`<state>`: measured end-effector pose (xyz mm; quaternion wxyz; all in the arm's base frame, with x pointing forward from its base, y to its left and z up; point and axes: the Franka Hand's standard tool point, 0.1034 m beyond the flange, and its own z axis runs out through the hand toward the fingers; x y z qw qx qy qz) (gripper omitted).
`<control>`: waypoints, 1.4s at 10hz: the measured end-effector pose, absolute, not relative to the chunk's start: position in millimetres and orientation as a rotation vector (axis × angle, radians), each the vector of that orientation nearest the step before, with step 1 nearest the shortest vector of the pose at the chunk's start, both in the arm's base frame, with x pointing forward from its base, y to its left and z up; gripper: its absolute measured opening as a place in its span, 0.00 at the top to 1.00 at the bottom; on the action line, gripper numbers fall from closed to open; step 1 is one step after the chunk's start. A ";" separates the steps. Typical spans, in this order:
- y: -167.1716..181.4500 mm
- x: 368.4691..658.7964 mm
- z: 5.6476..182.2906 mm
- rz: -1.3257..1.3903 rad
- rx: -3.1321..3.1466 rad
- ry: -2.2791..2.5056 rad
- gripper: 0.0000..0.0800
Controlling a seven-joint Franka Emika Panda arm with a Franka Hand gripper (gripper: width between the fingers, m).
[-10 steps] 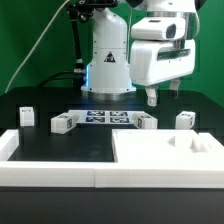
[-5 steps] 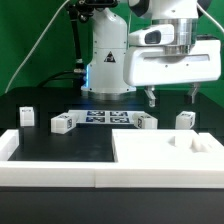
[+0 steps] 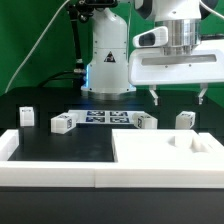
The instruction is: Assemble one leg
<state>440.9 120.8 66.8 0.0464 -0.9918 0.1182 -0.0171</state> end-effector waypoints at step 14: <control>130.3 407.2 55.7 0.574 -2.860 0.695 0.19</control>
Offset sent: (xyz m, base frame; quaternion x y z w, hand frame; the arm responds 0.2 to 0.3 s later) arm 0.0000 0.0000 0.0000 0.0000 0.0000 0.2377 0.9713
